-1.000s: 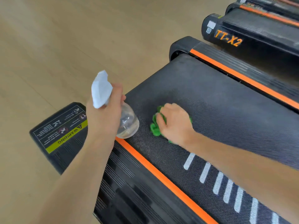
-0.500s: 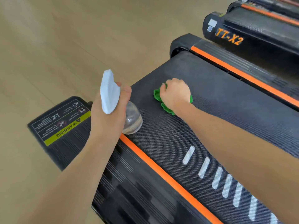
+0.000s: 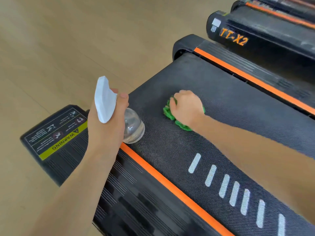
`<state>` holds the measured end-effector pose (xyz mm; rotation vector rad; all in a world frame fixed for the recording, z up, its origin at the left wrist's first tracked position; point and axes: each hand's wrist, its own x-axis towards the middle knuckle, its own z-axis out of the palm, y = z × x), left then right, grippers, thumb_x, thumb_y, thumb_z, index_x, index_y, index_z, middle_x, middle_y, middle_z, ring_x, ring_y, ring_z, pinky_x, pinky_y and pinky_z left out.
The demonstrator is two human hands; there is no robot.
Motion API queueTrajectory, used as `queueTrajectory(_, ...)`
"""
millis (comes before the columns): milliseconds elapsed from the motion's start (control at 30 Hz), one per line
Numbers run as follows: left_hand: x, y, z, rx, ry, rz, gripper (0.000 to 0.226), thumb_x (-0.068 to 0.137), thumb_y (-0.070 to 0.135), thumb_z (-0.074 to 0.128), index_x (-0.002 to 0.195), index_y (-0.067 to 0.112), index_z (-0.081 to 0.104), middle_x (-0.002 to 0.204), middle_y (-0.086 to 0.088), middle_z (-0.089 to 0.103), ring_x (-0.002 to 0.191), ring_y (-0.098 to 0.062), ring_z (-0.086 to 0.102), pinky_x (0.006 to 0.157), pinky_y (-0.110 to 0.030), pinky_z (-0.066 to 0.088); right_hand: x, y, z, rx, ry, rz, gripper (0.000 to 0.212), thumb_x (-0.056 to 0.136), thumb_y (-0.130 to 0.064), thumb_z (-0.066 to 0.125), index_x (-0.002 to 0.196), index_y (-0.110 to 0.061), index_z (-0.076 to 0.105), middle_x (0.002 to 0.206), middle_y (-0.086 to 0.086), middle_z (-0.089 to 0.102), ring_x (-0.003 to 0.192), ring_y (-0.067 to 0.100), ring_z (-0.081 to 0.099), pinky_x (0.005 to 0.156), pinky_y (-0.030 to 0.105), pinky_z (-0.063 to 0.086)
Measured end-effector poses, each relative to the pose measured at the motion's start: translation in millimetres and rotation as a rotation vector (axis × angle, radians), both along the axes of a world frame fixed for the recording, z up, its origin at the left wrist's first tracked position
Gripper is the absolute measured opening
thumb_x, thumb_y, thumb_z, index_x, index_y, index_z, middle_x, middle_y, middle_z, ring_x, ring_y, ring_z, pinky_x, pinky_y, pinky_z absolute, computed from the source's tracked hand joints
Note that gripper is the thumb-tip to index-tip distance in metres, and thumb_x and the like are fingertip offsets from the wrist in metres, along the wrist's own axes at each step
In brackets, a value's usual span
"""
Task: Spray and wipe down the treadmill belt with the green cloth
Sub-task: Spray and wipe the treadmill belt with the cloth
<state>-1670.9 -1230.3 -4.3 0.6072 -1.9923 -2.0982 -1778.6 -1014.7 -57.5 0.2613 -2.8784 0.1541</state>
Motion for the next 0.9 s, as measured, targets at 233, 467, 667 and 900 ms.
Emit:
queueTrajectory(233, -2.0, -2.7, 0.9, 0.026, -0.014, -0.02, 0.025, 0.092, 0.053, 0.068, 0.114, 0.039, 0.068, 0.116, -0.001, 0.075, 0.107, -0.019, 0.069, 0.081, -0.03, 0.054, 50.2, -24.4, -2.0, -0.082, -0.063, -0.128, 0.035, 0.099, -0.032, 0.041, 0.081, -0.011, 0.062, 0.088, 0.01, 0.062, 0.084, 0.032, 0.057, 0.075, 0.039, 0.047)
queueTrajectory(467, -6.4, 3.0, -1.3, 0.036, -0.043, -0.008, 0.027, 0.091, 0.055, 0.069, 0.114, 0.04, 0.069, 0.113, 0.004, 0.076, 0.103, -0.013, 0.069, 0.086, -0.031, 0.054, 131.1, 12.2, 2.5, -0.015, 0.005, 0.378, 0.031, 0.093, -0.029, 0.05, 0.066, -0.015, 0.051, 0.069, 0.004, 0.05, 0.063, 0.028, 0.049, 0.06, 0.037, 0.042)
queueTrajectory(667, -4.2, -3.0, -1.0, 0.026, -0.024, -0.034, 0.027, 0.088, 0.055, 0.069, 0.11, 0.039, 0.068, 0.114, -0.001, 0.075, 0.091, -0.01, 0.067, 0.082, -0.032, 0.054, -19.8, 5.9, -3.7, -0.052, -0.042, -0.271, 0.036, 0.102, -0.029, 0.039, 0.086, -0.007, 0.063, 0.098, 0.015, 0.063, 0.096, 0.037, 0.059, 0.071, 0.036, 0.041)
queueTrajectory(900, -7.6, -1.6, 0.2, 0.027, -0.05, -0.029, 0.029, 0.089, 0.055, 0.068, 0.112, 0.038, 0.069, 0.113, 0.004, 0.076, 0.103, -0.012, 0.069, 0.089, -0.033, 0.056, 95.1, -14.8, -2.0, -0.096, -0.004, 0.088, 0.033, 0.095, -0.033, 0.045, 0.07, -0.014, 0.054, 0.075, 0.007, 0.055, 0.071, 0.03, 0.054, 0.064, 0.036, 0.044)
